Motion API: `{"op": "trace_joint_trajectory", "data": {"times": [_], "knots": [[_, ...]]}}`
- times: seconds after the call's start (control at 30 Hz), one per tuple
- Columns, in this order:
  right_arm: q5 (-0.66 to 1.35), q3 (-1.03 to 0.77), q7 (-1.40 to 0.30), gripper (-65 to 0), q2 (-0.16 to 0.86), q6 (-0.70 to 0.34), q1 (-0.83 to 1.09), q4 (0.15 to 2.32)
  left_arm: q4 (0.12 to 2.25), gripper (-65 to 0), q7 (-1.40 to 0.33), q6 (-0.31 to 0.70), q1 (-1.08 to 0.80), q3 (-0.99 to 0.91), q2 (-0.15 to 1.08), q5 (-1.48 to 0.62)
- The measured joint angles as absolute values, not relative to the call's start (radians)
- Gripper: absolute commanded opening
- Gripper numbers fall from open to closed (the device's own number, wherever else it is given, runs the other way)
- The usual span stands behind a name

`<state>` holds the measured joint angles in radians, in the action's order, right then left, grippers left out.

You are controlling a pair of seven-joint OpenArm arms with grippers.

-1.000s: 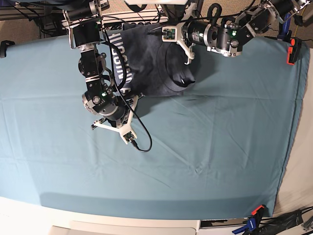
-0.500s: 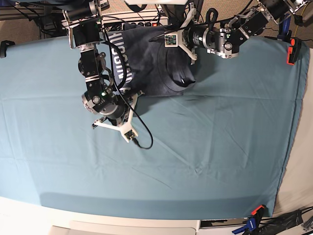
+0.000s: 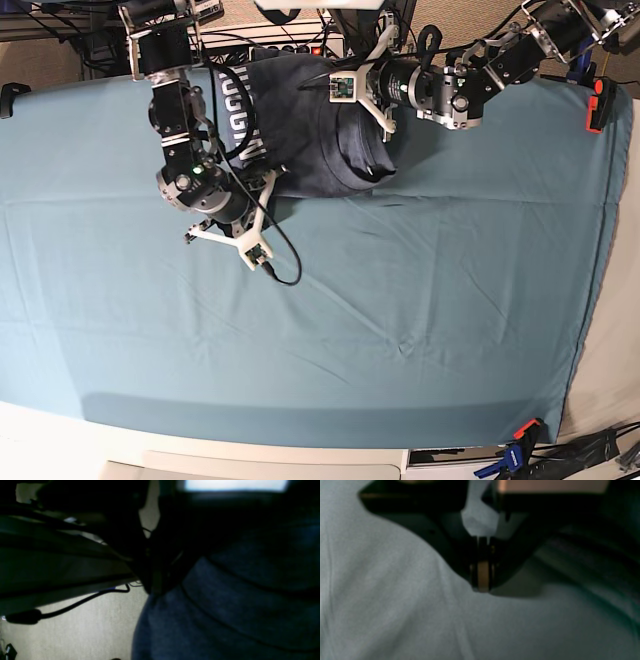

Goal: Fold the T-shirt properly
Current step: 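Lower both grippers onto the folded shirt's edges and pinch them, then drag the folded shirt toward the robot with both grippers and flatten it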

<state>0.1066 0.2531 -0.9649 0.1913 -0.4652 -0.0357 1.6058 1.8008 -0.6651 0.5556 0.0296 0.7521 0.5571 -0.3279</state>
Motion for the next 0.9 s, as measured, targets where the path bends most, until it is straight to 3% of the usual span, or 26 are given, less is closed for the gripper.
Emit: {"op": "trace_joint_trajectory", "data": {"times": [0.13,0.17,0.3,0.73,0.9], "knots": [[0.133,0.25,-0.96,-65.0,0.202,-0.469,-0.024,1.609,1.801,-65.0,-0.662,0.553,0.056,0.754,0.558,-0.362],[0.133,0.25,-0.96,-65.0,0.202,-0.47,-0.021,1.611,1.803,-65.0,-0.623,0.395,0.086,0.751,0.55,-0.262],[0.16,0.249,-0.97,-65.0,0.208,-0.481,-0.02,1.617,1.785,-65.0,-0.695,0.279,0.167,0.69,0.561,-0.115],[0.244,0.248,-1.07,-65.0,0.208,-0.477,-0.011,1.654,1.782,-65.0,-0.703,0.315,0.15,0.704,0.563,-0.15],[0.253,0.248,-1.108,-65.0,0.208,-0.487,0.112,1.792,1.781,-65.0,-0.729,0.318,0.182,0.704,0.563,-0.154]]}}
